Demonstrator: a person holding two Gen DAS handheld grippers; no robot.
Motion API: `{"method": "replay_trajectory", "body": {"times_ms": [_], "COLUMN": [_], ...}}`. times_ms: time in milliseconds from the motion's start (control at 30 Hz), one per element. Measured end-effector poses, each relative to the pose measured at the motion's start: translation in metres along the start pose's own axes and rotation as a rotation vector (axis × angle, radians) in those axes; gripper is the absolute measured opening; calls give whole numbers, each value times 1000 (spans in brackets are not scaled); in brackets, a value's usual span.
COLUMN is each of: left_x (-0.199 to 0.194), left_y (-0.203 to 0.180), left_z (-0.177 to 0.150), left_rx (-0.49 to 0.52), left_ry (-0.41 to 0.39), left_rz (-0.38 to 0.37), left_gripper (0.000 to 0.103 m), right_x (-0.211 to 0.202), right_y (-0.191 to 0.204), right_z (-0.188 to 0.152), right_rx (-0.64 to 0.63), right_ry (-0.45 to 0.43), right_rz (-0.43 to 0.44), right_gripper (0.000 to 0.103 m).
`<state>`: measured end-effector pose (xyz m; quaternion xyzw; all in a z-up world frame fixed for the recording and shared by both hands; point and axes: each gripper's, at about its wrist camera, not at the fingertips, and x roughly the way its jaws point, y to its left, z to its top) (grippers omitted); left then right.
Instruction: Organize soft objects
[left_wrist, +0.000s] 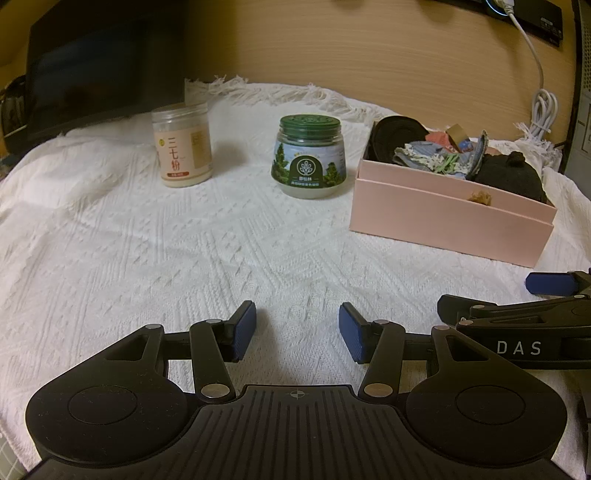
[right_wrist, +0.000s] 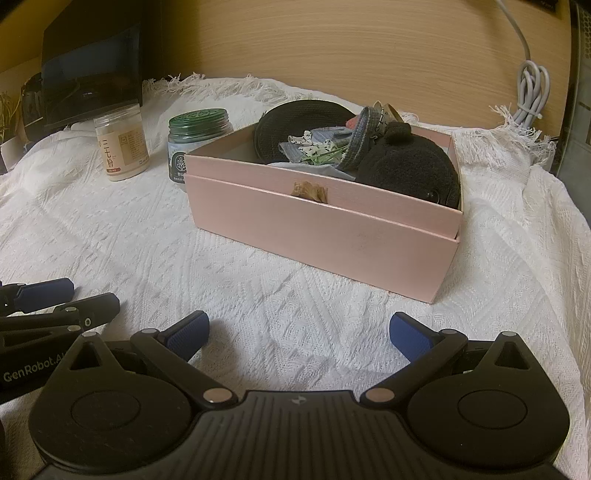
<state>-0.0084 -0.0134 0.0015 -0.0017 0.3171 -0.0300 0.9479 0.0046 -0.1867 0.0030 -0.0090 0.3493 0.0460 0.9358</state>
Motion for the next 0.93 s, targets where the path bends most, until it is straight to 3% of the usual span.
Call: {"method": "replay_trajectory", "body": {"times_ms": [933], "left_x": [1], "left_y": [2], "left_z": [1], "left_rx": [9], "left_ry": [4], "left_rz": [-3], "left_gripper": [54], "right_x": [0], "right_y": [0], "right_z": [0], "right_rx": [-1], "right_ry": [0], "right_rz": [0], "right_gripper": [103]}}
